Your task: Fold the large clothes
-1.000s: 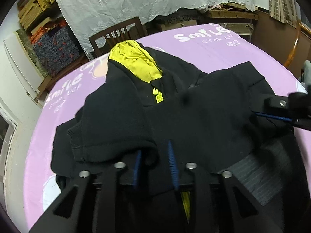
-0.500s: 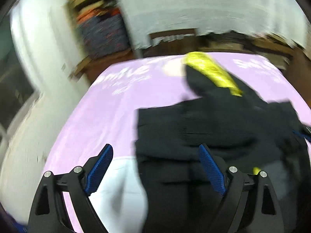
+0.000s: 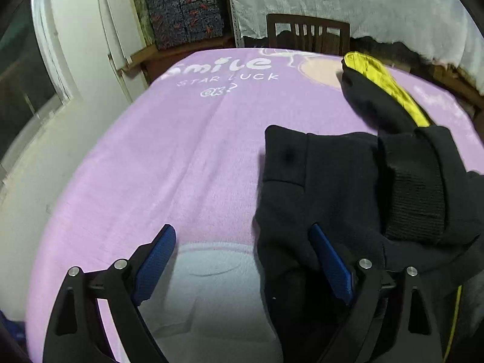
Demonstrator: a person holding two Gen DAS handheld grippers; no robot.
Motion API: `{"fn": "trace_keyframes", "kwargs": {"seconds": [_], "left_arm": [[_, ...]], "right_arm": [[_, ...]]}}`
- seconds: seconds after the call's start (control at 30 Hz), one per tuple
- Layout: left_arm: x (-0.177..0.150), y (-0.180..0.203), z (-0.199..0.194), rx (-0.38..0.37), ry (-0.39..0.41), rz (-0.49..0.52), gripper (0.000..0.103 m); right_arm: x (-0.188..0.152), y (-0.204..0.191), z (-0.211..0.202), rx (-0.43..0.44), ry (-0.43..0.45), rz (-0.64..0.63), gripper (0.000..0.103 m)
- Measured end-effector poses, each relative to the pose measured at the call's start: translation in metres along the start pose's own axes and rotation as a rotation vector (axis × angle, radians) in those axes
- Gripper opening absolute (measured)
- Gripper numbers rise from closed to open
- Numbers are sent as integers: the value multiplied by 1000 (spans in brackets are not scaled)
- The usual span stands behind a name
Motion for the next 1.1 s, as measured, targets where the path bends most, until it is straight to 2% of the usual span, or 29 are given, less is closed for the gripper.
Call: {"fn": "trace_keyframes", "kwargs": {"seconds": [0.1, 0.13, 0.27, 0.43, 0.53, 0.57, 0.6, 0.67, 0.7, 0.8, 0.9, 1.0, 1.07, 1.1], "left_arm": [[1, -7, 5, -54, -37, -30, 94], [0, -11, 7, -64, -46, -44, 97], [1, -19, 15, -103, -86, -80, 100], [0, -15, 13, -83, -69, -65, 100], [1, -16, 15, -90, -75, -73, 100], [2, -16, 15, -90, -74, -72, 100], [1, -16, 14, -88, -72, -71, 100], [1, -15, 14, -83, -67, -69, 100], [1, -15, 14, -81, -65, -68, 100], [2, -14, 14, -80, -65, -71, 100], [1, -14, 14, -78, -61, -71, 100], [1, -14, 13, -72, -54, -65, 100], [1, -13, 13, -65, -48, -61, 100], [1, -13, 13, -63, -45, -59, 100]], "right_arm": [[7, -28, 19, -69, -30, -130, 38], [8, -35, 27, -98, -40, -169, 38], [9, -48, 57, -213, -62, -292, 39], [0, -53, 88, -324, -107, -409, 52], [-4, -47, 96, -329, -106, -406, 55], [-3, -44, 96, -317, -107, -380, 54], [-3, -39, 96, -299, -107, -351, 43], [0, -28, 91, -222, -100, -251, 26], [1, -25, 87, -219, -92, -224, 24], [7, -3, 64, -168, -32, -84, 23], [7, 37, 35, -113, 28, 118, 23], [-13, 89, 18, -48, 36, 367, 25], [-38, 123, 19, 43, 8, 549, 31], [-49, 135, 20, 70, 8, 620, 40]]}}
Point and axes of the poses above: each gripper's, at about its wrist camera, not at the fingertips, and z roughly the way its jaws point, y to its right, x to its top, the point moved 3 cm from there along z, roughly the way its jaws point, and after that the axes turned 8 degrees about -z, right-handed, at the moved point
